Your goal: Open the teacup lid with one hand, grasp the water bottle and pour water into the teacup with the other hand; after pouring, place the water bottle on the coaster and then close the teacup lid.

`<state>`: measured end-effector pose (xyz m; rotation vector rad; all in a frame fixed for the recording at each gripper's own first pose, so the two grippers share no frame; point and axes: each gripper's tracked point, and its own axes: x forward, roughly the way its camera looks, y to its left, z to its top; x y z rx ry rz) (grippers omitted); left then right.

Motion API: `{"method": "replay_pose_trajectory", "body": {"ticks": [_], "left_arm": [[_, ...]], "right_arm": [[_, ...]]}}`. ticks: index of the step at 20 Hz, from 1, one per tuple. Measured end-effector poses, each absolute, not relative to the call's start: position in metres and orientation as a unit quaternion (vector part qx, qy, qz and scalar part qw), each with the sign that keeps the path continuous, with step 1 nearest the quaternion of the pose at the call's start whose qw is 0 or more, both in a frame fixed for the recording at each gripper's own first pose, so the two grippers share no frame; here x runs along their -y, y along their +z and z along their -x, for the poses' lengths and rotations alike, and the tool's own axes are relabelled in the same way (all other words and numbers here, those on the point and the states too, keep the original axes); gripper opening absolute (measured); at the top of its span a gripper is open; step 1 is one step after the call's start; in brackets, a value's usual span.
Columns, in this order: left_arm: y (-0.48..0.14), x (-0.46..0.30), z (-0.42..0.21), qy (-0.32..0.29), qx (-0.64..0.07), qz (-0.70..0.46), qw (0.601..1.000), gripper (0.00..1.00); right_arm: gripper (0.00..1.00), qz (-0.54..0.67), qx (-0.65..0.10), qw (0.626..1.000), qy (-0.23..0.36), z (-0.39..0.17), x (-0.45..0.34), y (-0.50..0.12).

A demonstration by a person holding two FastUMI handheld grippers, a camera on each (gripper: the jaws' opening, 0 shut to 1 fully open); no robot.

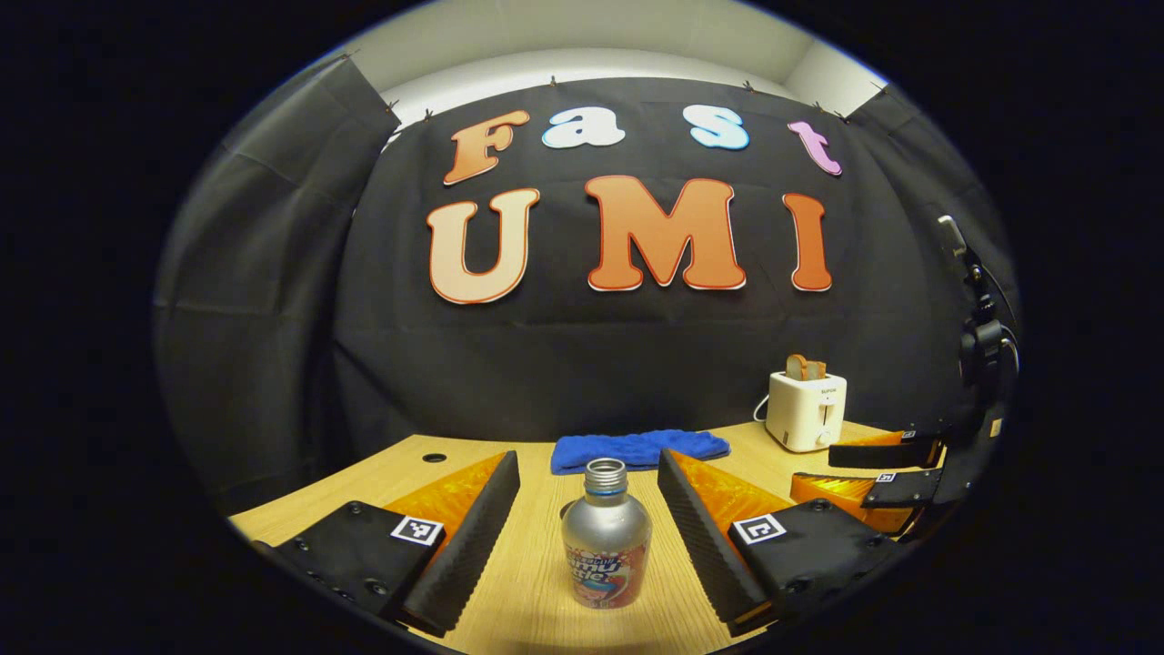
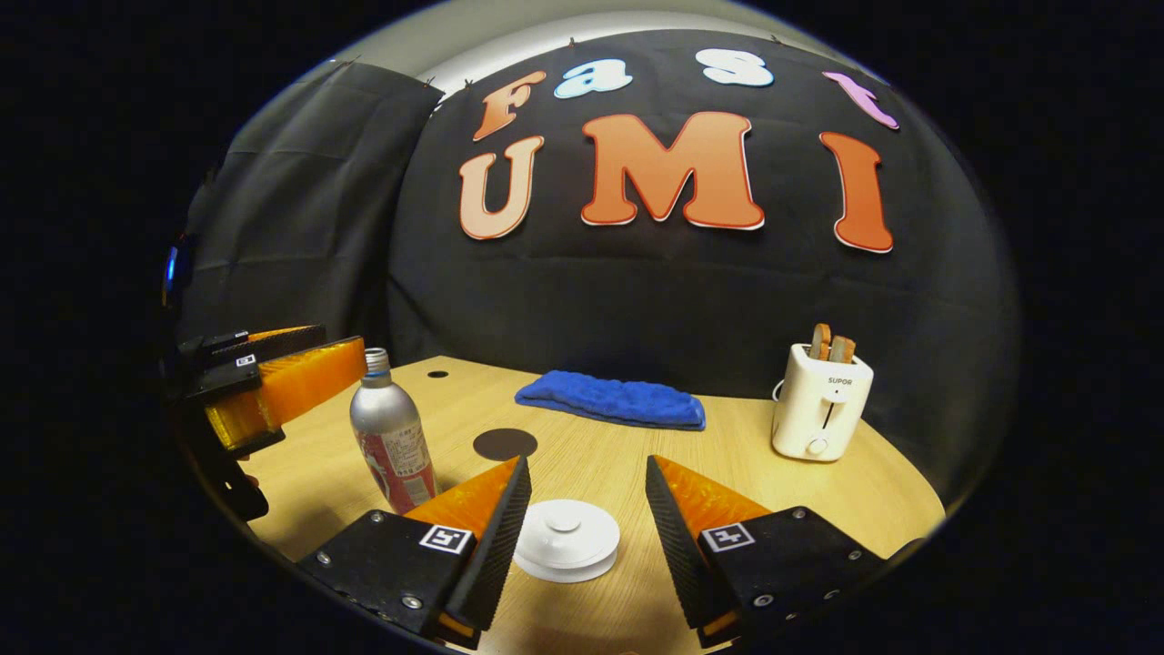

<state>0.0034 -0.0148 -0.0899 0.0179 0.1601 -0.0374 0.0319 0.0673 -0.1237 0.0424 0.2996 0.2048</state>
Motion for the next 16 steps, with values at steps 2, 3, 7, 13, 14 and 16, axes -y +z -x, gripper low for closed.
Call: {"method": "replay_pose_trajectory", "body": {"ticks": [2, 3, 7, 13, 14, 16], "left_arm": [[-0.099, 0.017, -0.006, -0.020, -0.088, -0.013, 0.996, 1.00], [-0.103, 0.014, -0.006, -0.013, -0.090, -0.021, 0.996, 0.96], [-0.118, 0.025, -0.009, -0.024, -0.101, -0.032, 0.994, 0.95], [-0.139, 0.026, -0.009, -0.028, -0.123, -0.021, 0.992, 1.00], [-0.144, 0.026, -0.009, -0.028, -0.129, -0.018, 0.991, 1.00], [-0.152, 0.026, -0.007, -0.030, -0.138, -0.012, 0.990, 1.00]], "right_arm": [[0.74, -0.018, -0.165, 0.980, 0.111, -0.035, -0.074, -0.137], [0.67, -0.019, -0.172, 0.978, 0.119, -0.036, -0.078, -0.143], [0.52, -0.021, -0.204, 0.972, 0.118, -0.041, -0.078, -0.166], [0.39, -0.038, -0.222, 0.964, 0.140, -0.043, -0.090, -0.175], [0.39, -0.036, -0.218, 0.965, 0.138, -0.045, -0.089, -0.175], [0.27, -0.038, -0.216, 0.966, 0.140, -0.046, -0.090, -0.174]]}}
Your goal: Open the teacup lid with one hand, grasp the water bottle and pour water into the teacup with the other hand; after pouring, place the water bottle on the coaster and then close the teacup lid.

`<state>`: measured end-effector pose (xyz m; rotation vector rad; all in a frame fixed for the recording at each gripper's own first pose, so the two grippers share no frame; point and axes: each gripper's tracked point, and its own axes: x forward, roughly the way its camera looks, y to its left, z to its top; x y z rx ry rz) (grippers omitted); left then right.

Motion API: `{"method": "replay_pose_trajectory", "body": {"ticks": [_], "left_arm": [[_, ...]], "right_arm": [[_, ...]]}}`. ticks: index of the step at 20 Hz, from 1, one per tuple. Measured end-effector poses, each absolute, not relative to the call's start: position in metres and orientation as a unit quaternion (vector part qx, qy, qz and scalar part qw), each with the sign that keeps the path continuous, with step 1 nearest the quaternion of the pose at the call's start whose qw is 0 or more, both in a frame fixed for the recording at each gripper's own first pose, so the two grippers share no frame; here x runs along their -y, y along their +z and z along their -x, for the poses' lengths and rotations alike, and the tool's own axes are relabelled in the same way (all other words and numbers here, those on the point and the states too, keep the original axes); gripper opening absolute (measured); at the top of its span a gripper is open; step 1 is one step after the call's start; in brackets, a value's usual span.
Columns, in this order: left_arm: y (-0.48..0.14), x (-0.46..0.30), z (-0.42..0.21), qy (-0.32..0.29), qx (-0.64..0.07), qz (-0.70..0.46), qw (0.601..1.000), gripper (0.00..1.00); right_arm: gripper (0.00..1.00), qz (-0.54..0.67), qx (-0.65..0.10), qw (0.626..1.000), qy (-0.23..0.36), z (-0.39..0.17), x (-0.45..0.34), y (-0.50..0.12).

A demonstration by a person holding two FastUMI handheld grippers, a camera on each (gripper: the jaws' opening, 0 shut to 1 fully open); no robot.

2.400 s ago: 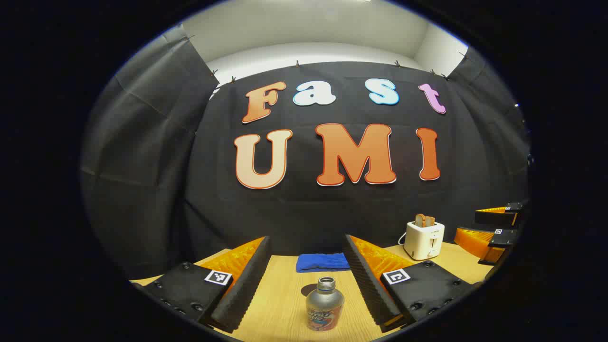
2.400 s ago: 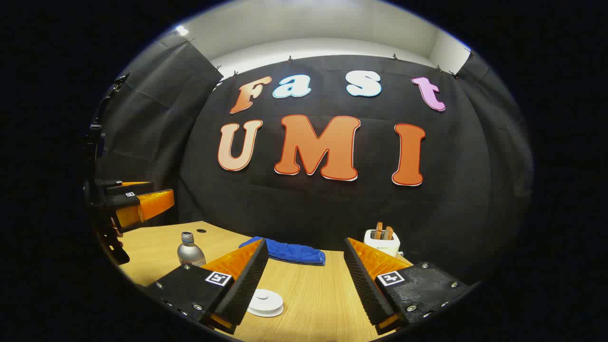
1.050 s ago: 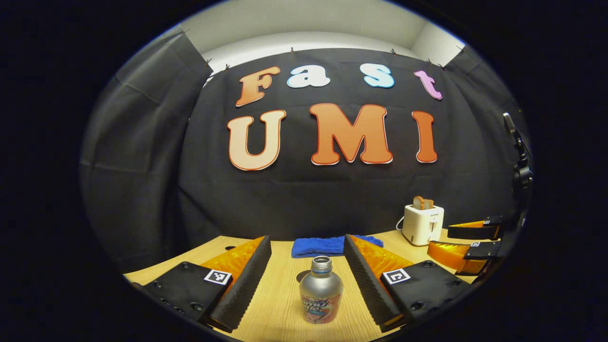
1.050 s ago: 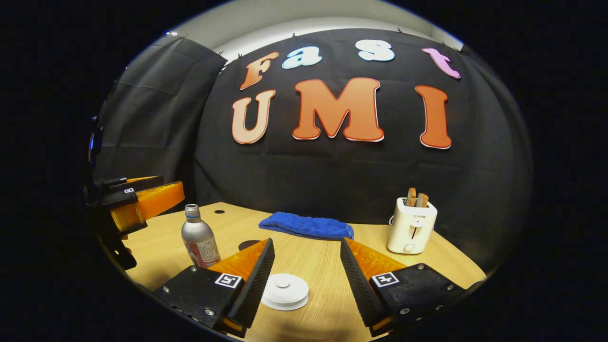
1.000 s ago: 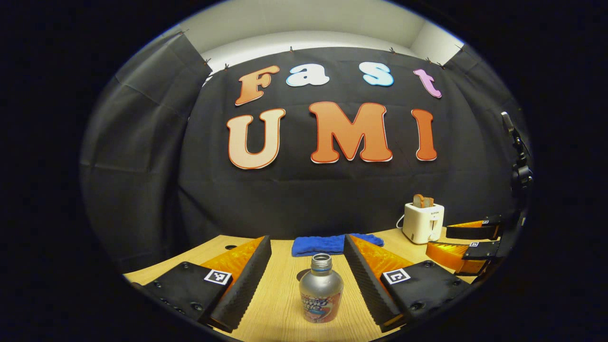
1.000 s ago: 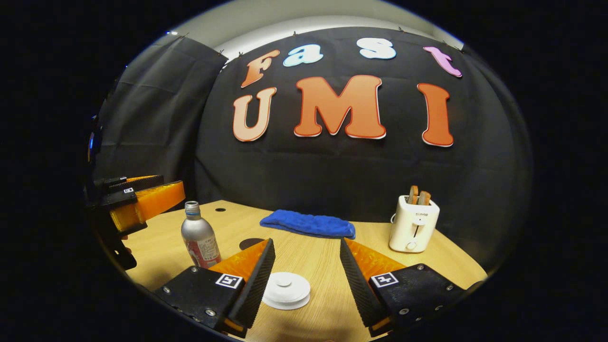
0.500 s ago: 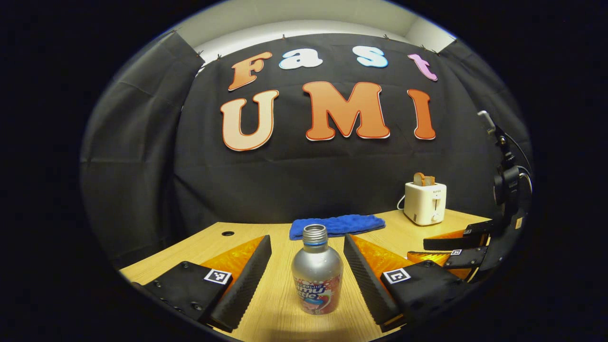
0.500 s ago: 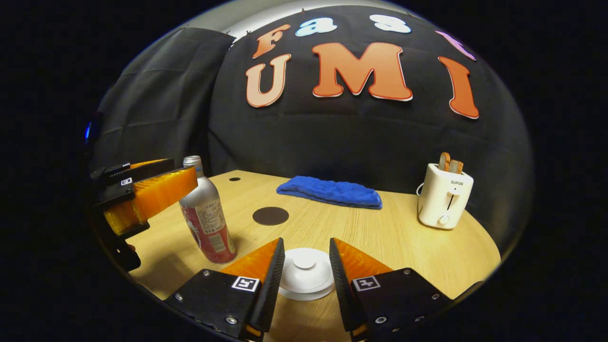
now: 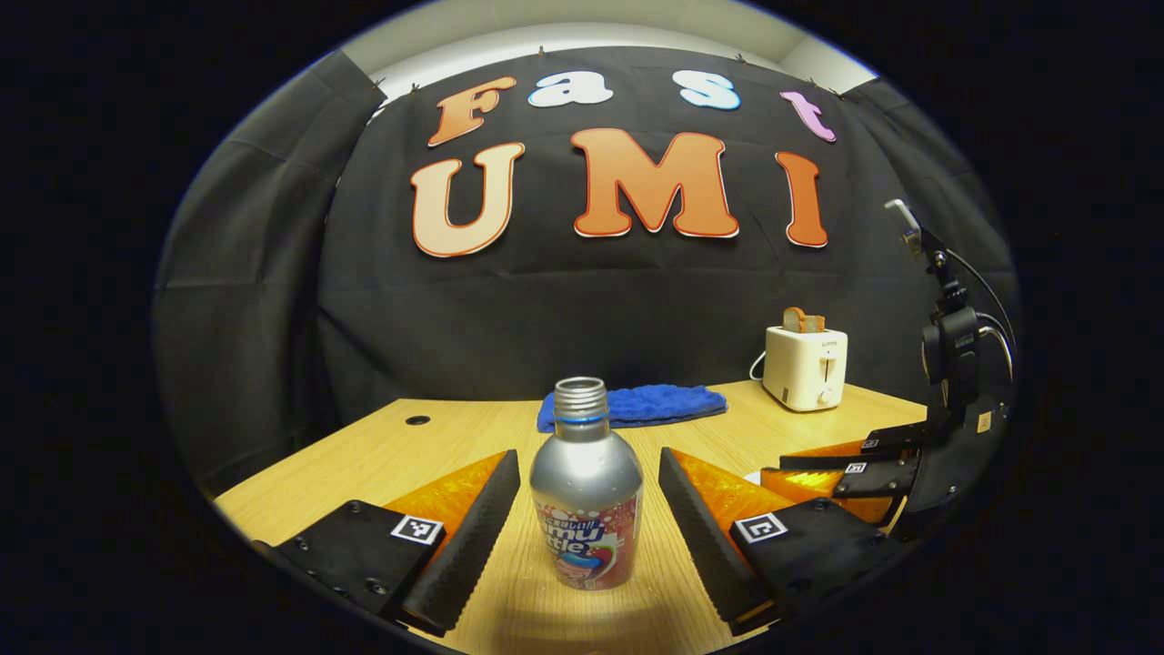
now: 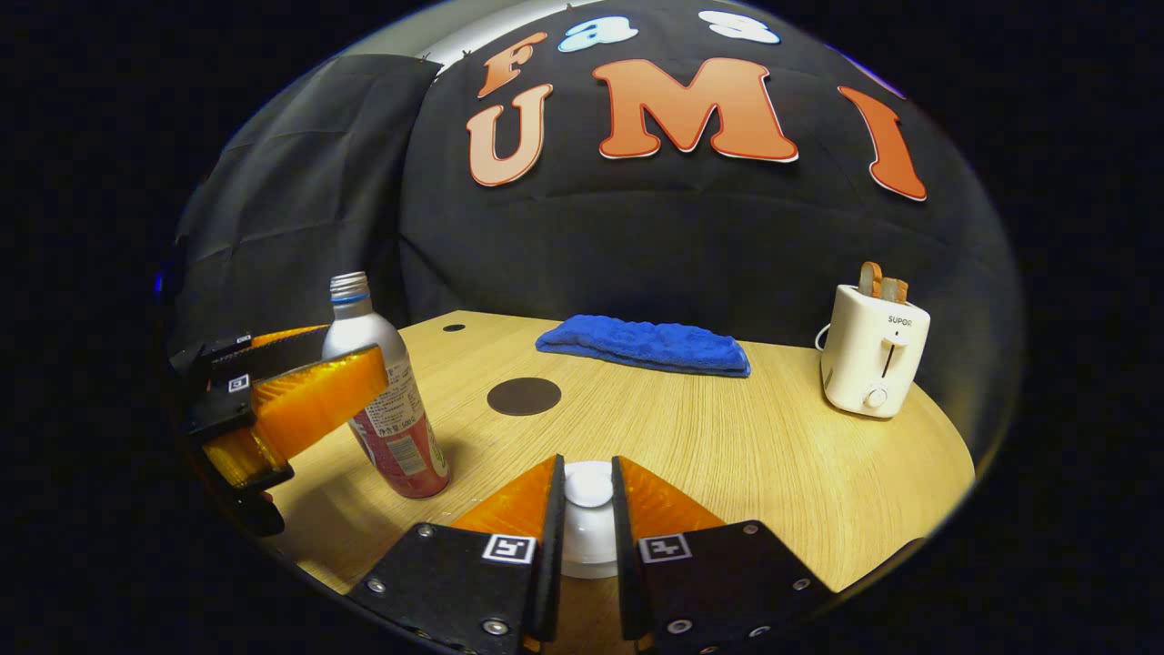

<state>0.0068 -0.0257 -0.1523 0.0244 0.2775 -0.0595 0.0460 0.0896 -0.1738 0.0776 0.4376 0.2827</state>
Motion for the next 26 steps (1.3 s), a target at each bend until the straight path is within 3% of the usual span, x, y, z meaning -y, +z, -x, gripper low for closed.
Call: {"method": "replay_pose_trajectory", "body": {"ticks": [8, 14, 16, 18, 20, 22, 25, 26], "left_arm": [[-0.191, 0.033, -0.011, -0.033, -0.189, -0.007, 0.981, 1.00], [-0.210, 0.033, -0.012, -0.036, -0.222, -0.023, 0.974, 0.98], [-0.209, 0.039, -0.015, -0.040, -0.225, -0.034, 0.973, 0.83], [-0.206, 0.044, -0.019, -0.051, -0.218, -0.042, 0.974, 0.80], [-0.206, 0.036, -0.021, -0.037, -0.222, -0.060, 0.973, 0.83], [-0.194, 0.032, -0.028, -0.029, -0.210, -0.083, 0.974, 0.75], [-0.177, 0.027, -0.036, -0.018, -0.189, -0.124, 0.974, 0.75], [-0.171, 0.028, -0.038, -0.019, -0.184, -0.144, 0.972, 0.80]], "right_arm": [[0.22, -0.060, -0.179, 0.974, 0.122, -0.041, -0.064, -0.139], [0.22, -0.073, -0.154, 0.983, 0.070, -0.031, -0.015, -0.118], [0.22, -0.077, -0.151, 0.984, 0.054, -0.027, 0.002, -0.116], [0.22, -0.087, -0.148, 0.984, 0.049, -0.023, 0.012, -0.115], [0.22, -0.088, -0.137, 0.986, 0.040, -0.020, 0.024, -0.110], [0.21, -0.083, -0.133, 0.987, 0.032, -0.015, 0.034, -0.109], [0.22, -0.085, -0.126, 0.988, 0.027, -0.009, 0.044, -0.105], [0.22, -0.087, -0.124, 0.988, 0.027, -0.006, 0.047, -0.103]]}}
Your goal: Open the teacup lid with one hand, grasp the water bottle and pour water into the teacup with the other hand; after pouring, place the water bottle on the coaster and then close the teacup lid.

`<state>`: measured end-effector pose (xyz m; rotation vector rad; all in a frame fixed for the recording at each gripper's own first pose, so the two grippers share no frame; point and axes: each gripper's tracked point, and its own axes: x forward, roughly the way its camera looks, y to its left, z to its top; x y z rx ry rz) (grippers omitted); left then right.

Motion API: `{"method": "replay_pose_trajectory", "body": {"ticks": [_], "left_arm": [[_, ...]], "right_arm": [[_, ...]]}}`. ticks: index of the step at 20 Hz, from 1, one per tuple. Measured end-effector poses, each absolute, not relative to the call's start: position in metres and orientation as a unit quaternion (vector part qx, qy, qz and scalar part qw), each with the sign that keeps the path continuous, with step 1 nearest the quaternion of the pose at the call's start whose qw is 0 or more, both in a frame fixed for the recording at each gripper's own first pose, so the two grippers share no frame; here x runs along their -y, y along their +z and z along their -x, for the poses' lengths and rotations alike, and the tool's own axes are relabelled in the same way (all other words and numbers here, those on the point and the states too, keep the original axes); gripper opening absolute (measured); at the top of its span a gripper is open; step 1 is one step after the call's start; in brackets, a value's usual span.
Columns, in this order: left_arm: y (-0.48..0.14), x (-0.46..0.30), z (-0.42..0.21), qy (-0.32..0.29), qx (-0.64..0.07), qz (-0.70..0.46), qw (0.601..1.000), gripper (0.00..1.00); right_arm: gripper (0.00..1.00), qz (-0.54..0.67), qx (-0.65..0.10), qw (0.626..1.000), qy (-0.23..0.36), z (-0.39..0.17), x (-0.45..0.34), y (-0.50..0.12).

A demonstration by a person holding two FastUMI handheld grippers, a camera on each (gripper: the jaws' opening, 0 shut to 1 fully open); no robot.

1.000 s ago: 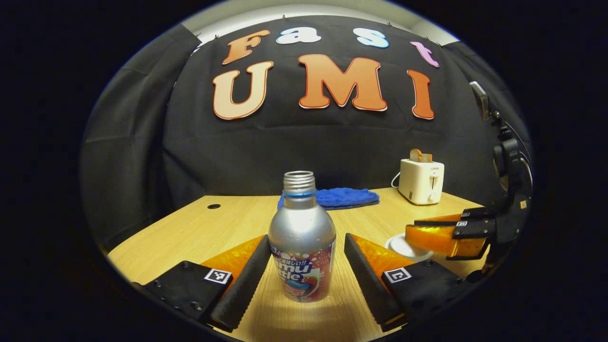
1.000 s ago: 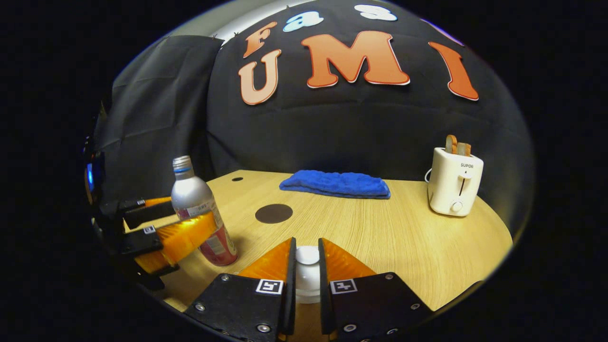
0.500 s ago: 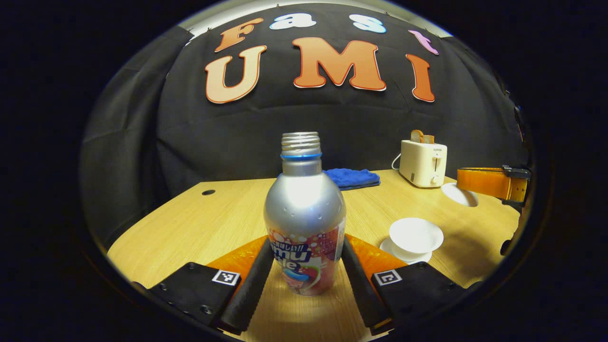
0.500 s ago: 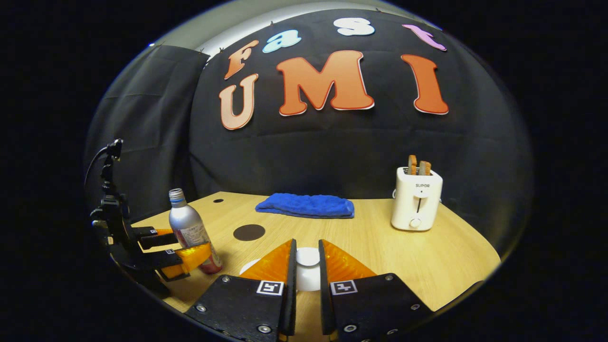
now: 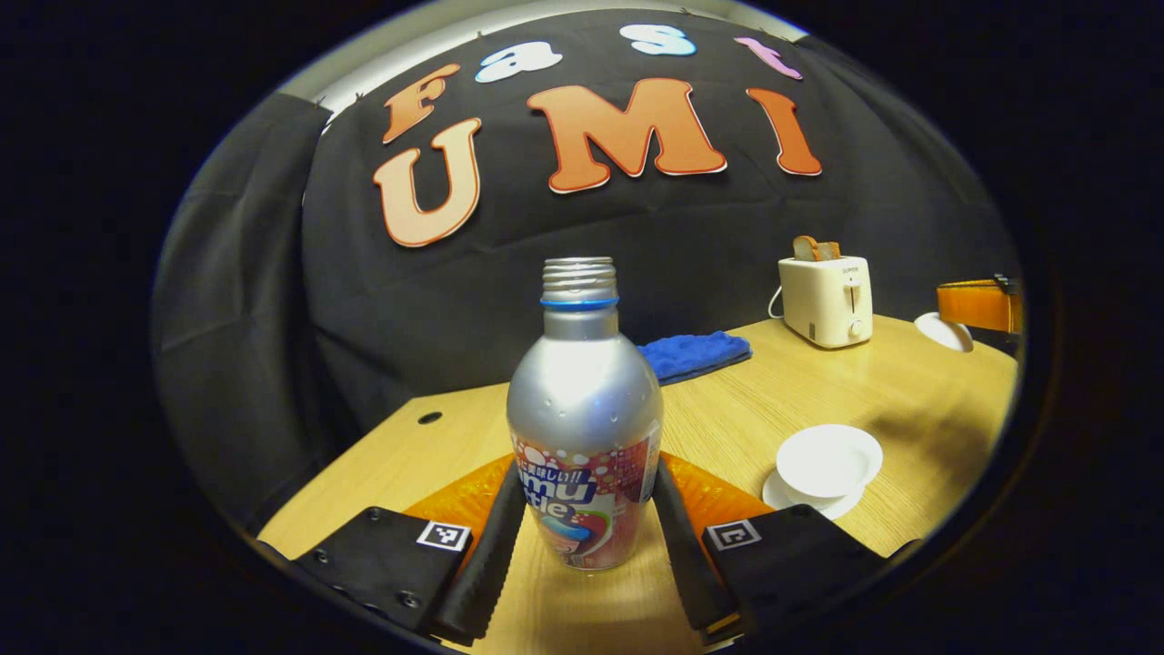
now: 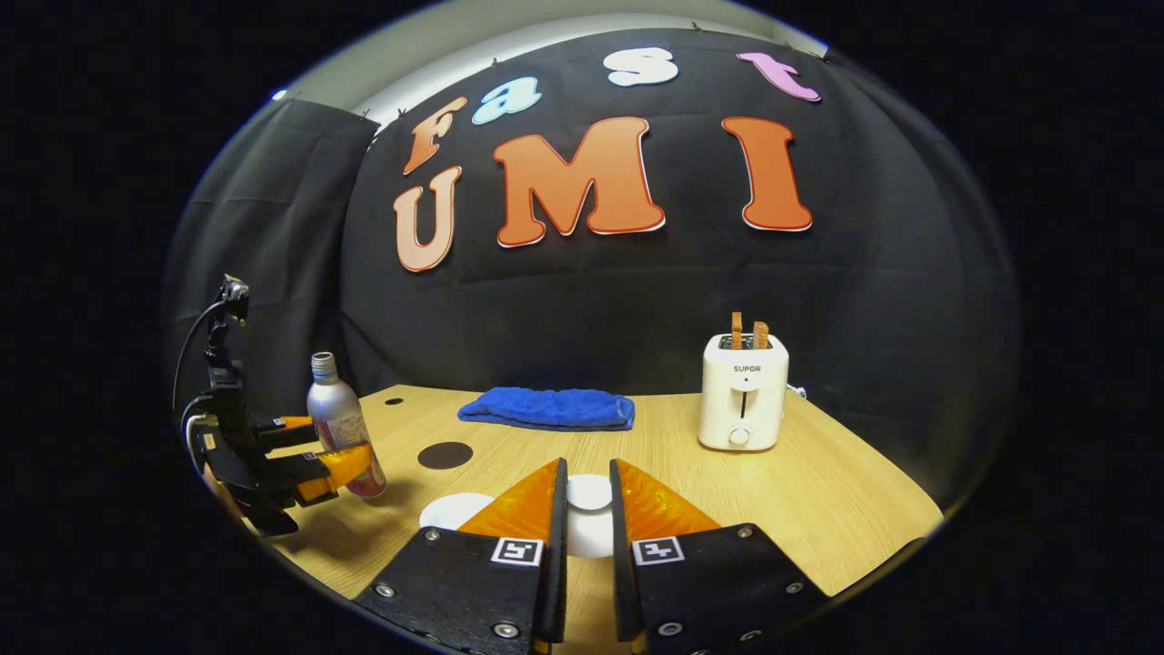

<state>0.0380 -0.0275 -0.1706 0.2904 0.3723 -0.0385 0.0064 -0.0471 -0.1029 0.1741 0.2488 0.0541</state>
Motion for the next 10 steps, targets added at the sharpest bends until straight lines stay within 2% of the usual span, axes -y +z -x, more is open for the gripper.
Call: {"method": "replay_pose_trajectory", "body": {"ticks": [1, 2, 5, 6, 7, 8, 9, 10], "left_arm": [[-0.164, 0.028, -0.040, -0.020, -0.181, -0.163, 0.970, 0.75], [-0.159, 0.029, -0.043, -0.023, -0.175, -0.181, 0.967, 0.75], [-0.149, 0.033, -0.048, -0.030, -0.163, -0.238, 0.957, 0.84], [-0.147, 0.032, -0.048, -0.031, -0.159, -0.258, 0.952, 0.75], [-0.145, 0.032, -0.050, -0.033, -0.158, -0.277, 0.947, 0.80], [-0.145, 0.032, -0.051, -0.035, -0.154, -0.294, 0.943, 0.80], [-0.145, 0.032, -0.052, -0.037, -0.154, -0.312, 0.937, 0.75], [-0.145, 0.032, -0.051, -0.039, -0.153, -0.332, 0.930, 0.80]], "right_arm": [[0.22, -0.087, -0.122, 0.988, 0.024, -0.006, 0.050, -0.102], [0.22, -0.086, -0.119, 0.989, 0.020, -0.004, 0.056, -0.101], [0.22, -0.088, -0.117, 0.989, 0.008, 0.002, 0.068, -0.102], [0.22, -0.089, -0.116, 0.989, 0.005, 0.003, 0.072, -0.102], [0.22, -0.089, -0.115, 0.989, 0.001, 0.005, 0.076, -0.101], [0.22, -0.089, -0.115, 0.989, -0.003, 0.007, 0.080, -0.101], [0.22, -0.088, -0.114, 0.990, -0.006, 0.009, 0.083, -0.102], [0.22, -0.087, -0.114, 0.990, -0.011, 0.010, 0.088, -0.103]]}}
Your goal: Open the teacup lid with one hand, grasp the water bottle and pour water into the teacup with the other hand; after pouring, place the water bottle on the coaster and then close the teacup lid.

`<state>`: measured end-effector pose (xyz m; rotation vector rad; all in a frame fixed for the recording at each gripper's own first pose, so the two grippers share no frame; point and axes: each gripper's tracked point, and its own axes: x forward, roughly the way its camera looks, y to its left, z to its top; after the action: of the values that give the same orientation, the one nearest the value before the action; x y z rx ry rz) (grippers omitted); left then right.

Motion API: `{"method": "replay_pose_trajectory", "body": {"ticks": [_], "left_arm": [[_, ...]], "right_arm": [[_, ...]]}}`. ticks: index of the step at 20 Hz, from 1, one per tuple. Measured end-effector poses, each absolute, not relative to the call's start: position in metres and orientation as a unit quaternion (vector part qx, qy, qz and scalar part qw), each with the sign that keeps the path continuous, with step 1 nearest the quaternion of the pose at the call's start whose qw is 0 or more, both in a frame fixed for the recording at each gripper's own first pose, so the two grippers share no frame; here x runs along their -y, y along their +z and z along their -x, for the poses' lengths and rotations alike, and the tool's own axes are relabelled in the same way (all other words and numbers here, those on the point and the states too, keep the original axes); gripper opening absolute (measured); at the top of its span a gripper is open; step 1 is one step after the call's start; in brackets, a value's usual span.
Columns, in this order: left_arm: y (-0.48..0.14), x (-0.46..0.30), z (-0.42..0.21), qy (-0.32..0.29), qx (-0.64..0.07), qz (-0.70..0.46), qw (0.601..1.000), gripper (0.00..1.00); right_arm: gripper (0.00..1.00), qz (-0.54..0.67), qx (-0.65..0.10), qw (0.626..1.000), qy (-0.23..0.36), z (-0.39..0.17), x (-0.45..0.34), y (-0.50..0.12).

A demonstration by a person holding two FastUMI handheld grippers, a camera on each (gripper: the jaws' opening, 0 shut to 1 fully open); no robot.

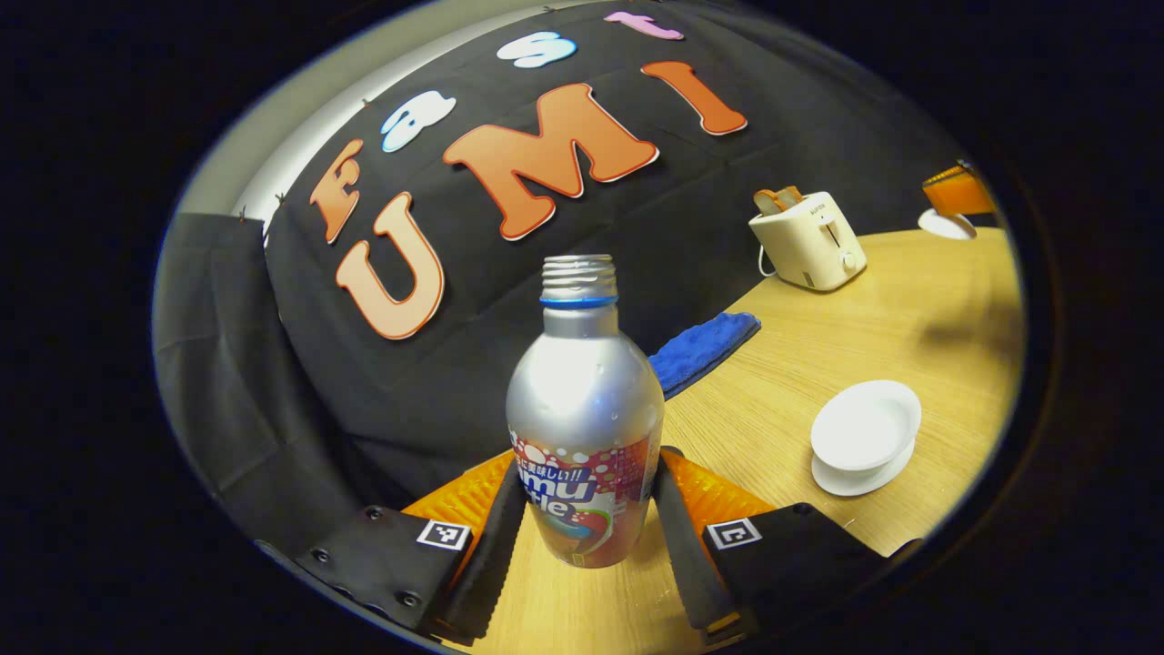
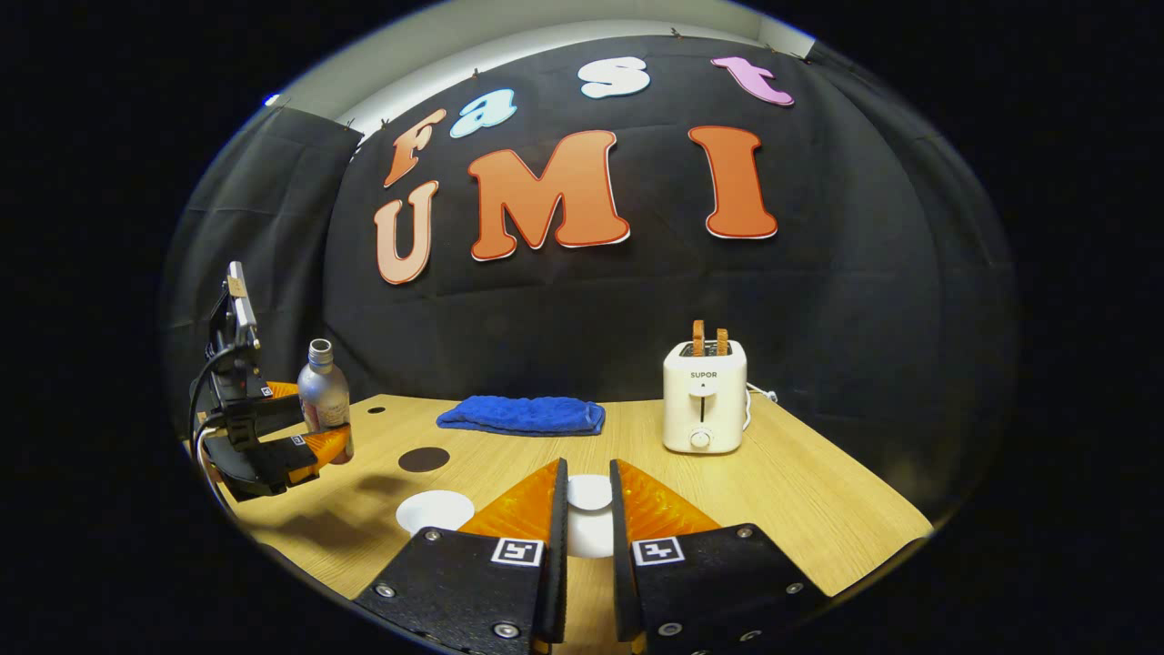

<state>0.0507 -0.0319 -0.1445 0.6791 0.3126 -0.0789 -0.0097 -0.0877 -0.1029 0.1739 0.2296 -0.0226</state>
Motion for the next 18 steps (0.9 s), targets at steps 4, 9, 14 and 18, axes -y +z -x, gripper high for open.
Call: {"method": "replay_pose_trajectory", "body": {"ticks": [4, 9, 14, 18], "left_arm": [[-0.152, 0.039, -0.047, -0.060, -0.156, -0.386, 0.907, 0.80], [-0.161, 0.049, -0.042, -0.077, -0.147, -0.467, 0.869, 0.75], [-0.161, 0.063, -0.040, -0.103, -0.131, -0.530, 0.832, 0.75], [-0.160, 0.068, -0.037, -0.115, -0.117, -0.586, 0.793, 0.80]], "right_arm": [[0.22, -0.093, -0.120, 0.988, -0.014, 0.016, 0.096, -0.108], [0.22, -0.091, -0.121, 0.988, -0.024, 0.021, 0.105, -0.113], [0.22, -0.087, -0.124, 0.988, -0.026, 0.024, 0.113, -0.118], [0.22, -0.091, -0.123, 0.988, -0.029, 0.025, 0.118, -0.119]]}}
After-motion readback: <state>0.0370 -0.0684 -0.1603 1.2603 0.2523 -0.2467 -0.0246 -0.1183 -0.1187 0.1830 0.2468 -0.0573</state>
